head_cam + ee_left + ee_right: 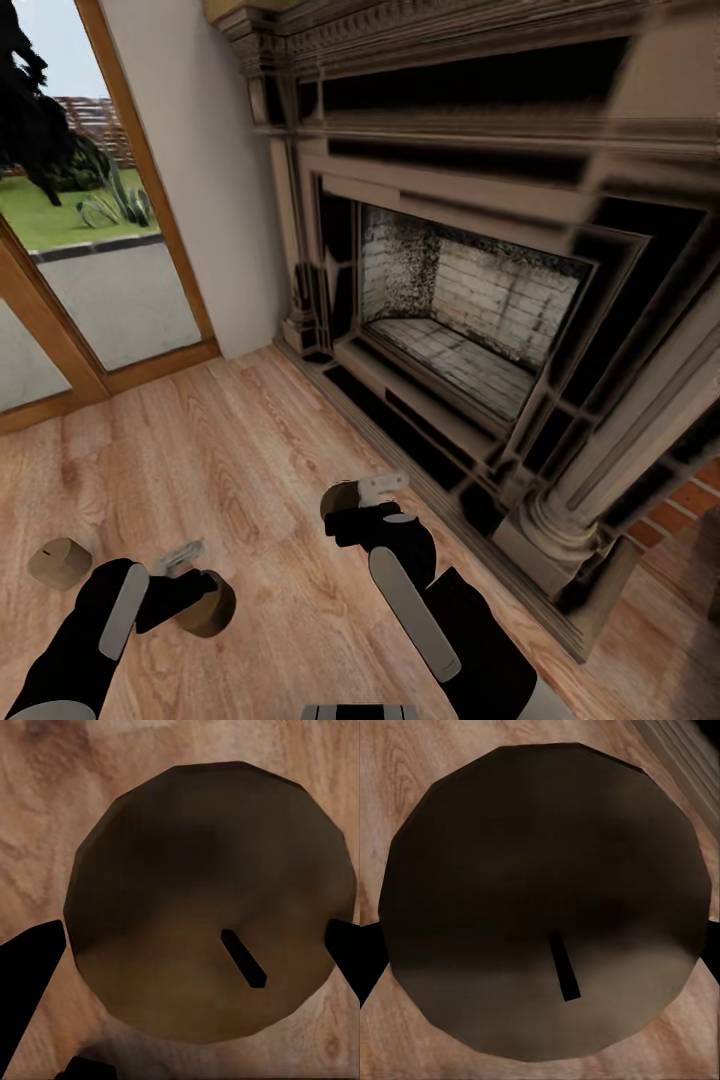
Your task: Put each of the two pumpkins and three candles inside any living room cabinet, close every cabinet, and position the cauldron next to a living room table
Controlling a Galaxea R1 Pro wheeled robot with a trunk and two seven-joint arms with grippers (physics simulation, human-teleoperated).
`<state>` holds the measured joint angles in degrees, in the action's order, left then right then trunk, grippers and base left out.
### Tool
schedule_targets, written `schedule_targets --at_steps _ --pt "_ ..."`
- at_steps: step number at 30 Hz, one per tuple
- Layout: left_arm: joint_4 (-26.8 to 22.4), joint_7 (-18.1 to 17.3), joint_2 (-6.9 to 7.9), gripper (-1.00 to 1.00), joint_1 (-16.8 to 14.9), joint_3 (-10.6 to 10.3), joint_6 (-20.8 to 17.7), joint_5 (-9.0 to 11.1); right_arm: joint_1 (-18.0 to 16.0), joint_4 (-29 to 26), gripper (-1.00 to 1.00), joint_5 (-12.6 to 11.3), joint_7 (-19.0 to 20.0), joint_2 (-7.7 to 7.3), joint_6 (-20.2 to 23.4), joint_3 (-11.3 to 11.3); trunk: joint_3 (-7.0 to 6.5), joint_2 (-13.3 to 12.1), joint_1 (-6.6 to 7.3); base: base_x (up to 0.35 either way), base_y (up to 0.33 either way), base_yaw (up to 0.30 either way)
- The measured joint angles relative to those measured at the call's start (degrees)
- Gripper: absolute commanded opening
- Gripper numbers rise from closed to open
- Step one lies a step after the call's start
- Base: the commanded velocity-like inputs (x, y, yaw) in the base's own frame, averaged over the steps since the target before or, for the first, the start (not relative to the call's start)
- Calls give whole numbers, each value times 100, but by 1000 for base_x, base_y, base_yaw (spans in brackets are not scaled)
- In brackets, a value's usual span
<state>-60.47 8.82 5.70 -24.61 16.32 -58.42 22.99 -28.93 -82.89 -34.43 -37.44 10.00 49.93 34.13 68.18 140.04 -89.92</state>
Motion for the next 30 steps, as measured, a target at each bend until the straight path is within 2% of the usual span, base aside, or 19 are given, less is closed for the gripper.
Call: schedule_targets --at_steps 11,14,16,21,24,25,26,27,28,30 --pt "0 -2 38 -100 0 -2 -2 38 -7 216 -100 14 13 0 112 -227 -195 -441 242 -19 1 -1" --pt "0 2 43 -100 0 -1 -1 24 -6 288 -100 -238 10 0 368 -302 -248 -561 308 -141 0 0" --pt "-4 4 40 -100 8 -23 5 26 -5 586 -100 -443 3 -1 472 -357 -284 -642 351 -174 0 0" --pt "-150 17 16 -100 66 -80 36 9 -4 1365 -100 -493 12 -1 485 -879 -374 -842 461 -154 0 0" --pt "-268 52 -18 -100 159 -103 82 -22 110 1602 -100 -530 40 -1 287 -1010 -427 -963 527 -43 0 0" --pt "-282 58 -26 -100 210 -106 89 -34 204 1707 -100 -529 31 -1 132 -1021 -445 -1003 549 -13 0 0" --pt "-302 71 -59 -100 331 -236 132 -43 400 1894 -100 -475 17 -1 -248 -1031 -463 -1042 571 -66 0 0" --pt "-301 73 -62 -100 349 -294 180 -5 443 1984 -100 -539 17 -1 -302 -1031 -481 -1083 593 -153 0 0" --pt "-289 77 -61 -100 359 -337 249 -24 472 1970 -100 -502 20 0 -350 -1031 -500 -1123 615 -239 0 0" --pt "-265 105 -60 -100 373 -405 456 -48 701 2002 -100 -536 41 -1 -382 -1041 -535 -1203 659 -281 0 0"
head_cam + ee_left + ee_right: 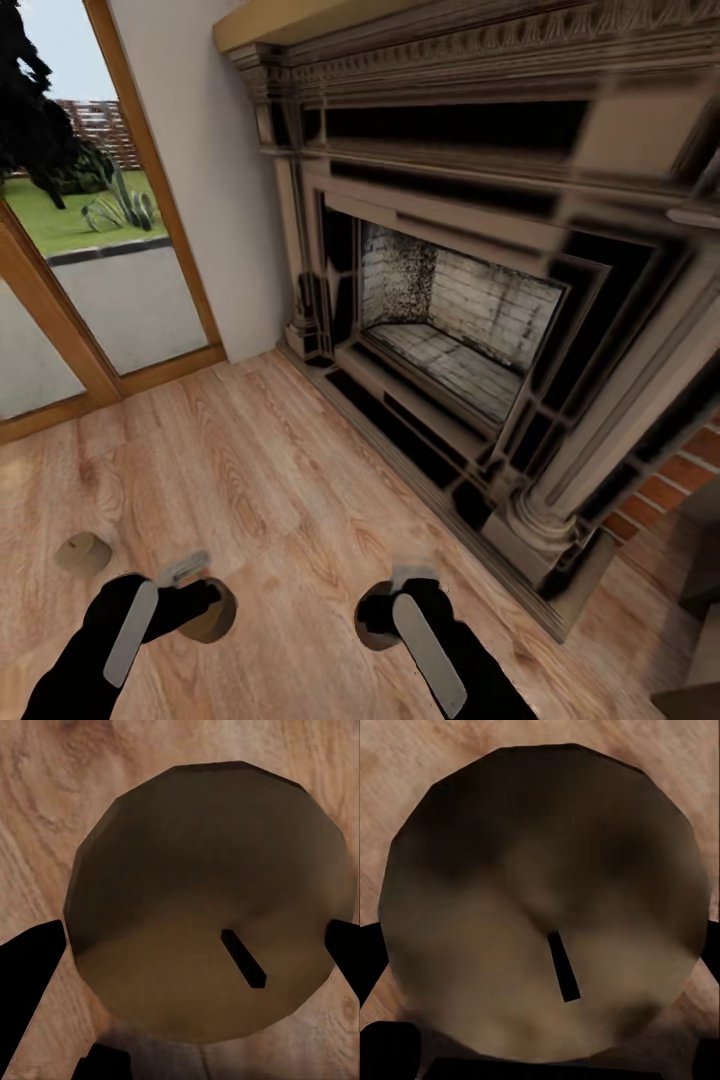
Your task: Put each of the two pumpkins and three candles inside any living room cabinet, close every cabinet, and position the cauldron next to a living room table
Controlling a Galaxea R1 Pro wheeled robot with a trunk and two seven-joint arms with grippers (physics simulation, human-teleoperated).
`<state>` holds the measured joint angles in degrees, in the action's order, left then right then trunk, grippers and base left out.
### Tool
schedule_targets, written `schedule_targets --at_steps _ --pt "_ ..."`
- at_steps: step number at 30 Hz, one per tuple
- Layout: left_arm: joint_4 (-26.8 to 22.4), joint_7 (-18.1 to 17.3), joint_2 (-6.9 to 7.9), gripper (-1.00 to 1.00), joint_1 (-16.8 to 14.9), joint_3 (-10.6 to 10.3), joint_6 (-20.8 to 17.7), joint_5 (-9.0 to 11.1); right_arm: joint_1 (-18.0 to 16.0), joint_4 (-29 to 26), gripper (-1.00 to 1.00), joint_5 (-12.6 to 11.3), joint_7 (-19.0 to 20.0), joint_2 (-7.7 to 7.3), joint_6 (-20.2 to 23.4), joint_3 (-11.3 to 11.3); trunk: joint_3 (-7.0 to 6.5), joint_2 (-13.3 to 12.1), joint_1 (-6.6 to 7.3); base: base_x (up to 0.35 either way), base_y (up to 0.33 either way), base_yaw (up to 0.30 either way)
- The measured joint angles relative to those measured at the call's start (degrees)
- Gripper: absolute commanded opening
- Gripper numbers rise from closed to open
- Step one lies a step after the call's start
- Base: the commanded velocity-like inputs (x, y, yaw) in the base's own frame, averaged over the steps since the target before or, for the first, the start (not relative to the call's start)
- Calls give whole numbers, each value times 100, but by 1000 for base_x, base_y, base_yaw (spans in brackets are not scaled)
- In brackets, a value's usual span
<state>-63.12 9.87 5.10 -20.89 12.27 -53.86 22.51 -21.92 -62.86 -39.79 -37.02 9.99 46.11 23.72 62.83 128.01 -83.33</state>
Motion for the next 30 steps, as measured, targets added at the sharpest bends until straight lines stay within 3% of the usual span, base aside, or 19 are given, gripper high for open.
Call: schedule_targets --at_steps 3,9,22,30 --pt "9 193 -1 -100 5 -175 79 -7 255 6 -100 45 16 0 -281 -19 -54 -120 66 -115 0 0" --pt "10 439 -1 -100 5 -359 95 -1 366 191 -100 46 25 1 -555 10 -162 -361 198 -18 0 0" --pt "35 472 5 -100 5 -400 96 14 390 855 -100 60 45 1 -1039 27 -388 -882 483 -4 0 -7" --pt "37 450 17 -100 5 -401 67 16 390 905 -100 63 46 1 -1061 27 -537 -1203 659 -177 0 -223"
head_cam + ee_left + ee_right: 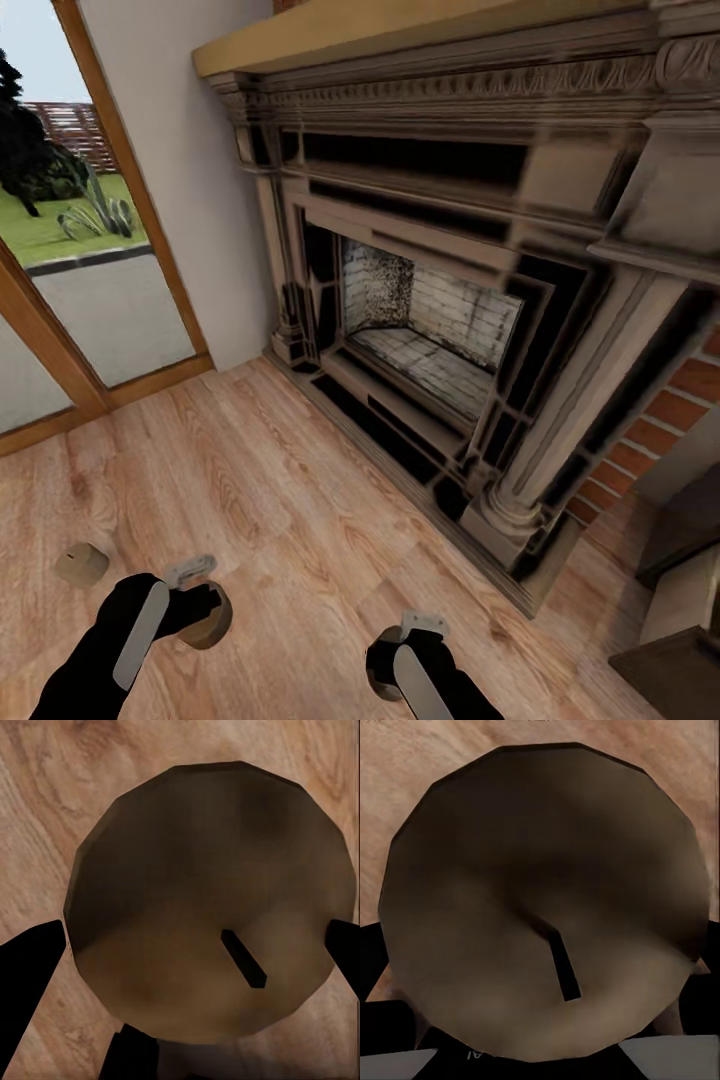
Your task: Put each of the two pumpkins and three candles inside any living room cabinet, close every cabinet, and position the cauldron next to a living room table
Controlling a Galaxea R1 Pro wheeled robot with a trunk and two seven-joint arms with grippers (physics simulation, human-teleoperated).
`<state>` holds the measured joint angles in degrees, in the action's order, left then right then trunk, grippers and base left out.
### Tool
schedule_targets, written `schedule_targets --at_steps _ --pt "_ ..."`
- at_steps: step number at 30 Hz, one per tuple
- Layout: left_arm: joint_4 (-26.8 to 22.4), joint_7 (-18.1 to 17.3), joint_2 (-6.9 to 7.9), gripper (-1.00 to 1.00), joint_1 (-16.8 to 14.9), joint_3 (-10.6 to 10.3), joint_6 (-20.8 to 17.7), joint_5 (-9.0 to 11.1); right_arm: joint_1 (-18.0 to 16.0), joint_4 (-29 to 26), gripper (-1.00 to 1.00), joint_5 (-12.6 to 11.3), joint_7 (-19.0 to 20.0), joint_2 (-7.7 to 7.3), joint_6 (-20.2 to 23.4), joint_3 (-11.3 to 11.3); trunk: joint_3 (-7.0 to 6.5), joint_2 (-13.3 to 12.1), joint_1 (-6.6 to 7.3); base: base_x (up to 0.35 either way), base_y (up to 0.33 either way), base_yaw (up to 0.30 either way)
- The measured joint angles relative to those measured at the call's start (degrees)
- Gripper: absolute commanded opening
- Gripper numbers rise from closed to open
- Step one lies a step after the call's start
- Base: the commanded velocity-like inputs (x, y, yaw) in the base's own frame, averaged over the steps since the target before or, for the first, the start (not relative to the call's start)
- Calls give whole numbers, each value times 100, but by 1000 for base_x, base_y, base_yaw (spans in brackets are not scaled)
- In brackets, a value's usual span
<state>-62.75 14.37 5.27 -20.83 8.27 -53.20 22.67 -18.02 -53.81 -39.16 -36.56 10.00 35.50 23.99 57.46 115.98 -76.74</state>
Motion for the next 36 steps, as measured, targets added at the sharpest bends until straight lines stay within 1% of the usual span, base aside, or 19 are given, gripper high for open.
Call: schedule_targets --at_steps 8,13,14,16,18,19,21,24,31,35,36 --pt "0 -5 17 -100 0 9 -7 16 0 163 -100 2 0 0 -148 1 -158 -321 176 -9 0 -262" --pt "0 -3 18 -100 0 -1 -6 21 1 234 -100 11 -1 0 -198 7 -248 -521 285 0 0 -84" --pt "0 -3 18 -100 0 -1 -6 18 0 268 -100 11 -1 0 -233 8 -266 -562 307 0 0 -18" --pt "0 -4 18 -100 0 -1 -19 12 1 503 -100 19 9 -1 -465 18 -302 -642 351 0 0 -9" --pt "0 -4 18 -100 0 -6 -27 6 1 673 -100 10 14 0 -595 55 -338 -722 395 0 0 -4" --pt "0 -5 16 -100 0 -7 -31 3 2 748 -100 -10 16 0 -647 166 -356 -762 417 0 0 -2" --pt "0 -5 9 -100 0 -9 -42 2 1 797 -100 1 17 0 -683 331 -356 -764 418 0 0 0" --pt "-6 -11 7 -100 0 -4 -59 4 0 823 -100 -3 17 0 -716 425 -357 -764 418 0 0 0" --pt "-10 -11 2 -100 1 -2 -79 -4 0 828 -100 -49 9 0 -728 425 -357 -764 418 0 0 0" --pt "-19 -13 1 -100 1 16 -152 1 0 828 -100 -55 8 0 -727 430 -357 -764 418 0 0 -14" --pt "-18 -13 4 -100 0 31 -161 0 0 828 -100 -56 9 0 -729 431 -374 -802 439 -44 0 -127"
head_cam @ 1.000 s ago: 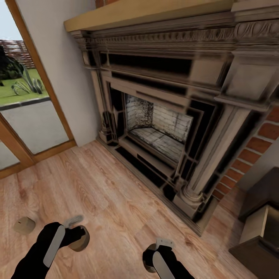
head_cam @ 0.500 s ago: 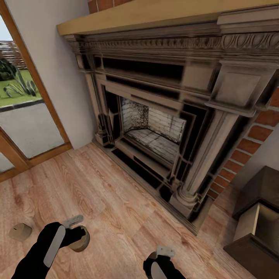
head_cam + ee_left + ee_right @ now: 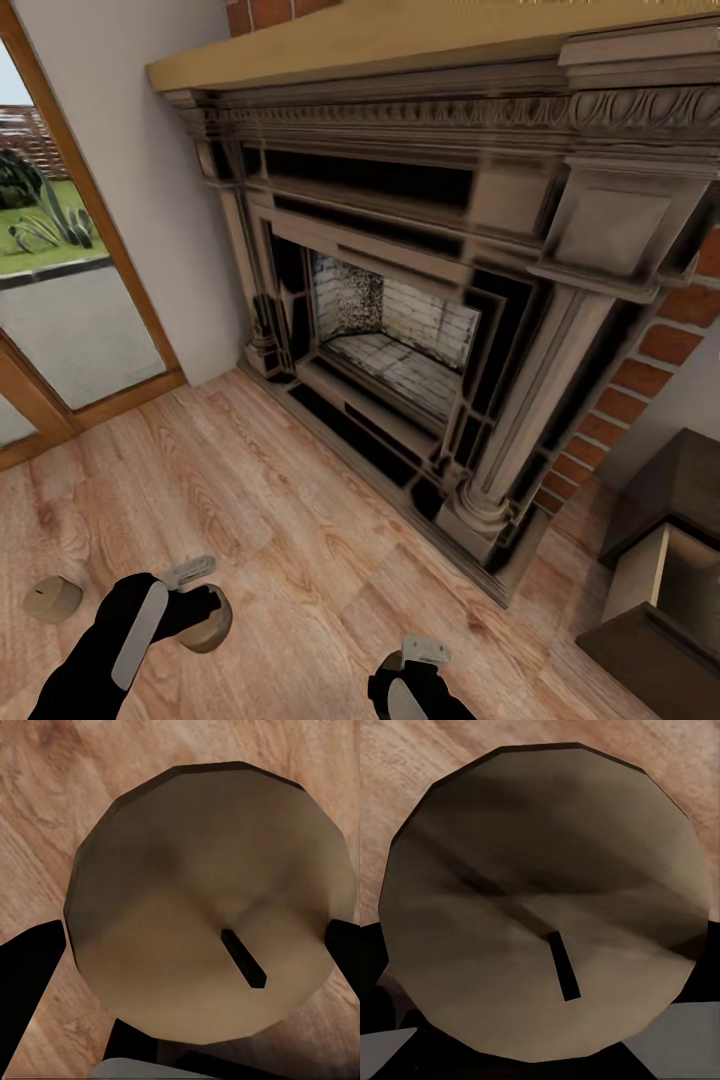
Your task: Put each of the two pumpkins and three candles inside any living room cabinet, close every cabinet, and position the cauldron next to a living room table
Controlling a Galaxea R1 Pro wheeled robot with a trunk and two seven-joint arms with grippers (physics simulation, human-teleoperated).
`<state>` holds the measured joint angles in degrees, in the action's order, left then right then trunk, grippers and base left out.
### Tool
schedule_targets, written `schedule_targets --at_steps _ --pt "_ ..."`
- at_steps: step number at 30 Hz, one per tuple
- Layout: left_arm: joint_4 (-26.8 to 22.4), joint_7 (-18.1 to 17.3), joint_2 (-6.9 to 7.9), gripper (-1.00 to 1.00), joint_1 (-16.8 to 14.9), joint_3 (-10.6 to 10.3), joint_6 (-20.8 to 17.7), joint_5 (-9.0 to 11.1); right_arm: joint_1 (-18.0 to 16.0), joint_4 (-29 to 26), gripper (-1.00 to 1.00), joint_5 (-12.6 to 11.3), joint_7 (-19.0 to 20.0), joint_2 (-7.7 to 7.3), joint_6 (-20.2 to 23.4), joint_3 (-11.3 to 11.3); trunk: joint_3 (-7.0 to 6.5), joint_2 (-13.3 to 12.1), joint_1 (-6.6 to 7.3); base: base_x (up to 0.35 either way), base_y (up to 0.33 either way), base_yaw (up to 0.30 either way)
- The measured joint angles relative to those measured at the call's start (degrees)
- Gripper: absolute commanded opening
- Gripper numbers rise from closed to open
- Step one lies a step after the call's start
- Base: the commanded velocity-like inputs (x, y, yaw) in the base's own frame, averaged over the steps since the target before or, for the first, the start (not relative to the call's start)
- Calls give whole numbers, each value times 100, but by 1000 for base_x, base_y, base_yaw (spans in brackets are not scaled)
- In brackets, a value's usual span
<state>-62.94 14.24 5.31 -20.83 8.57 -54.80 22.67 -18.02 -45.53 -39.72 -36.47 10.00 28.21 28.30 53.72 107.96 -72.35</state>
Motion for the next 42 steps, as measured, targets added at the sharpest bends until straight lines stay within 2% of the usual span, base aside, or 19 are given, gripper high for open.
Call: schedule_targets --at_steps 5,14,24,34,42 --pt "0 -1 33 -100 0 41 -19 34 0 0 -100 -11 30 0 5 -5 -95 -201 110 -214 0 -230" --pt "-16 -1 23 -100 1 36 -42 41 0 0 -100 -15 255 0 9 -21 -120 -202 110 -38 0 -276" --pt "-8 1 23 -100 0 -11 -47 2 0 0 -100 -5 263 0 17 -40 -328 -602 329 -4 0 -279" --pt "-8 8 -2 -100 0 -27 -42 -7 0 0 -100 2 272 0 18 -165 -536 -1003 549 -87 0 -279" --pt "0 13 -11 -100 -1 -29 -35 -2 0 0 -100 -10 281 0 19 -469 -702 -1324 725 -1 0 -279"
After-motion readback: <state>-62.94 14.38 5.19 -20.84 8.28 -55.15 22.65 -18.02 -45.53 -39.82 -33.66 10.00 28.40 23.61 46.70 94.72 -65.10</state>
